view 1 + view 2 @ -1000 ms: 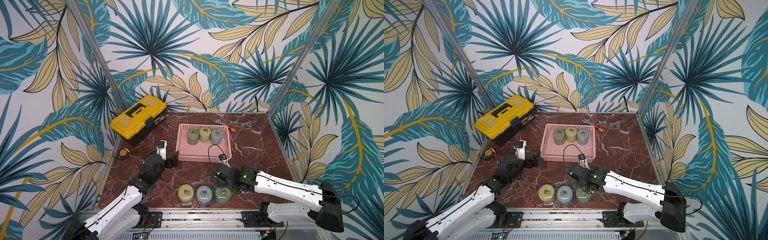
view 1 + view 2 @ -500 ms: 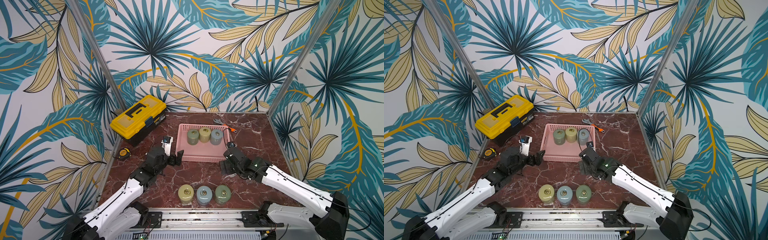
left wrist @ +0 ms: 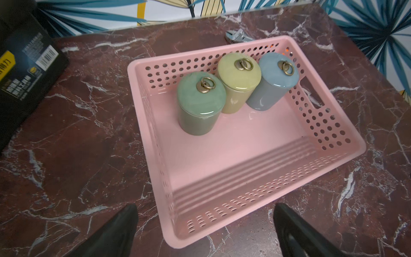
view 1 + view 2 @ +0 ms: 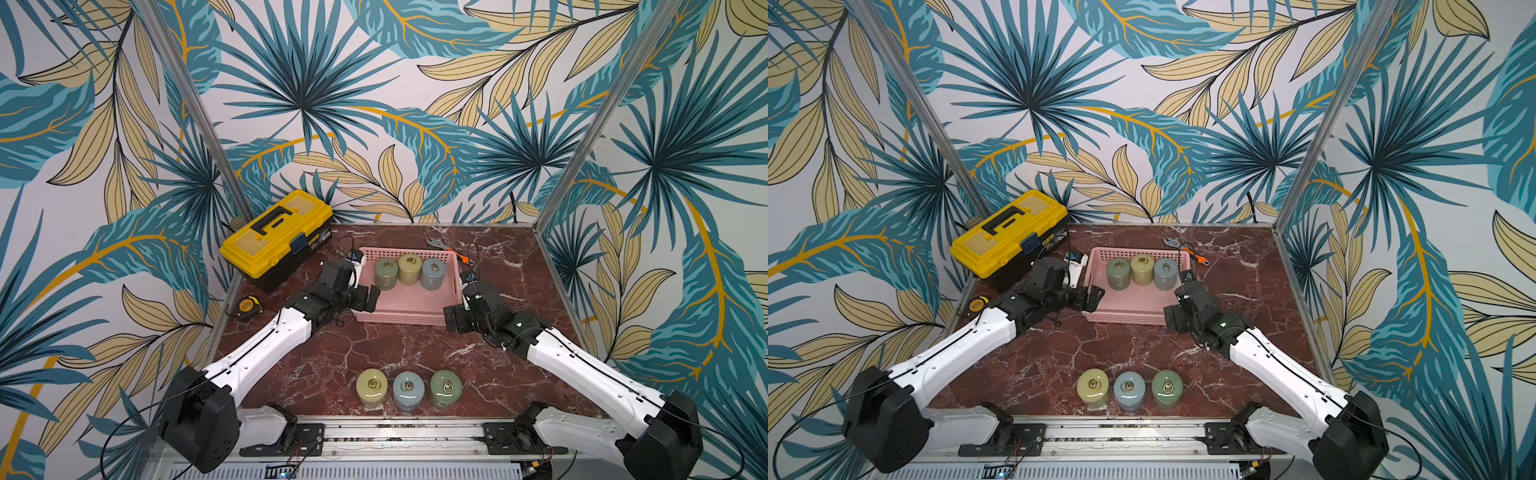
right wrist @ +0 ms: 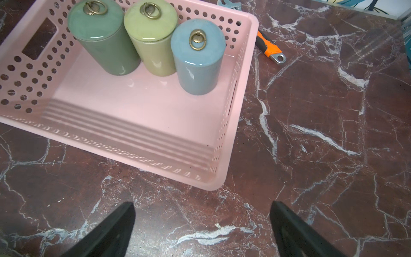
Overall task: Take the tea canister out of the basket
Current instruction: Place the tea canister at the center of the board, then pick up the tea canister from the basket.
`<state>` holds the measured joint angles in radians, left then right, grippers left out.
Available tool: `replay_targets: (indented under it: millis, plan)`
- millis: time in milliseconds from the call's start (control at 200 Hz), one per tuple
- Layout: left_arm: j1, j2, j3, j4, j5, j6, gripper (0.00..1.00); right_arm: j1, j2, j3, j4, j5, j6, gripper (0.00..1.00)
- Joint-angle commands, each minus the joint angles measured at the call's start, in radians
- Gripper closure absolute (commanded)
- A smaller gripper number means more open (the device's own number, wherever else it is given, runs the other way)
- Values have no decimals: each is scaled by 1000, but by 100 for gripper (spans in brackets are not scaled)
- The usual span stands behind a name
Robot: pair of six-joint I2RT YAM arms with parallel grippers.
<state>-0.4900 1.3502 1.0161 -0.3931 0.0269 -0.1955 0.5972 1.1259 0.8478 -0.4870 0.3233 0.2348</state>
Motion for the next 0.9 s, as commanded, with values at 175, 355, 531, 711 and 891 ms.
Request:
replay_targets:
  millis: [175, 355, 531, 711, 891]
  plan:
    - [-10, 174, 212, -127, -25, 19, 0, -4, -121, -160, 214, -9, -45, 1]
    - [-15, 289, 314, -150, -40, 21, 0, -5, -147, -184, 219, -3, -44, 1]
    - [-16, 385, 384, -147, -64, 13, 0, -4, -137, -185, 219, -8, -45, 1]
    - [-18, 462, 439, -129, -77, 13, 0, -4, -123, -186, 220, -6, -45, 1]
    - [-18, 526, 487, -113, -75, 19, 0, -4, -108, -182, 221, -6, -44, 1]
